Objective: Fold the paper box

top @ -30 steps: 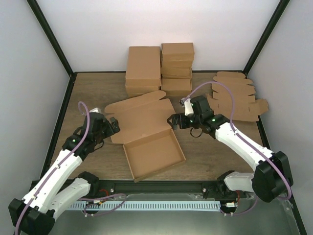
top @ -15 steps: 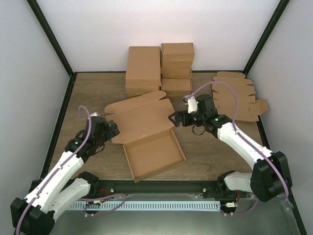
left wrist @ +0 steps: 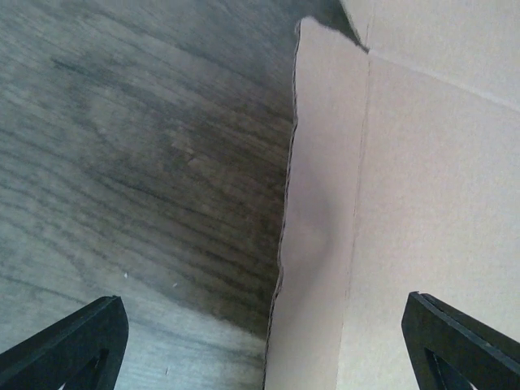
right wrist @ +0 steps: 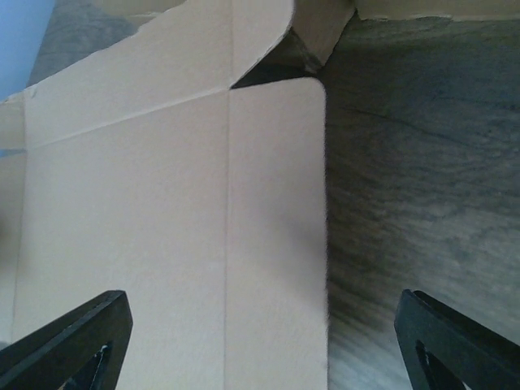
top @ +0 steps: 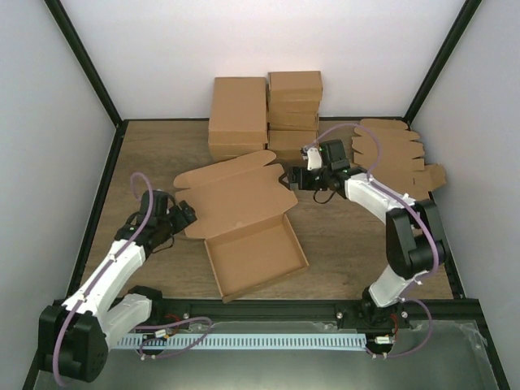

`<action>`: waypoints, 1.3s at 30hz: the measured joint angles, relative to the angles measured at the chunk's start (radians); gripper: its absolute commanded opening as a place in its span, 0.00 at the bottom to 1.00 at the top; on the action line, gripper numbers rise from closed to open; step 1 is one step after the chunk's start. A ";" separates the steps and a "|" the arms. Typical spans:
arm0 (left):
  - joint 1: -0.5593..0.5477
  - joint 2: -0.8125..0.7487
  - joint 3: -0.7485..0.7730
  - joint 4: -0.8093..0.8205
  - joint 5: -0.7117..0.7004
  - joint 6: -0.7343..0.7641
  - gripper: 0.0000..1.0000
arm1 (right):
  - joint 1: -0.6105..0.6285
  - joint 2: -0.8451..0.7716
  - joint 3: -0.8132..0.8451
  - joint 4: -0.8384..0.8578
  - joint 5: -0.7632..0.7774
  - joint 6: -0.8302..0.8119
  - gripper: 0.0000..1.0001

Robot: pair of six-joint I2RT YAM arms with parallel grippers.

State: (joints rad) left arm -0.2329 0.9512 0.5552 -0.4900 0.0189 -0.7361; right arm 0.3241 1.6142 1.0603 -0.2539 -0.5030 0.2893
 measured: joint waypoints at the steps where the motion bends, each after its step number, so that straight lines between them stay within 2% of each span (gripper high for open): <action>1: 0.011 0.011 0.000 0.013 0.011 0.003 0.94 | 0.000 0.026 0.017 0.002 0.006 0.000 0.93; 5: 0.039 0.041 0.000 0.063 0.016 0.013 0.91 | 0.000 0.123 0.084 0.009 0.026 -0.003 0.97; 9: 0.074 0.088 0.003 0.118 0.024 0.033 0.85 | 0.000 0.227 0.166 0.015 0.020 -0.012 0.94; 15: 0.131 0.172 0.008 0.195 0.069 0.064 0.70 | -0.006 0.346 0.291 0.008 -0.048 -0.032 0.74; 19: 0.142 0.199 0.009 0.248 0.096 0.083 0.62 | -0.013 0.362 0.316 0.008 -0.092 -0.042 0.62; 23: 0.142 0.217 0.013 0.274 0.105 0.095 0.52 | -0.014 0.362 0.319 0.005 -0.122 -0.055 0.46; 27: 0.142 0.224 0.019 0.281 0.113 0.109 0.36 | -0.014 0.362 0.319 -0.009 -0.133 -0.077 0.32; 30: 0.143 0.225 0.037 0.278 0.116 0.124 0.10 | -0.013 0.359 0.319 -0.014 -0.132 -0.087 0.19; 31: 0.143 0.225 0.044 0.278 0.117 0.132 0.05 | -0.011 0.357 0.318 -0.016 -0.132 -0.093 0.14; 33: 0.143 0.222 0.051 0.280 0.123 0.142 0.04 | -0.001 0.345 0.314 -0.016 -0.128 -0.098 0.07; 39: 0.143 0.187 0.066 0.249 0.125 0.175 0.04 | 0.070 0.233 0.220 -0.008 -0.073 -0.098 0.03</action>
State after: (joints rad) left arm -0.0902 1.1385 0.6212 -0.2405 0.1436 -0.5613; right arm 0.3939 1.8469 1.2808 -0.2615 -0.5758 0.1913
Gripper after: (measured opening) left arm 0.044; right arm 0.035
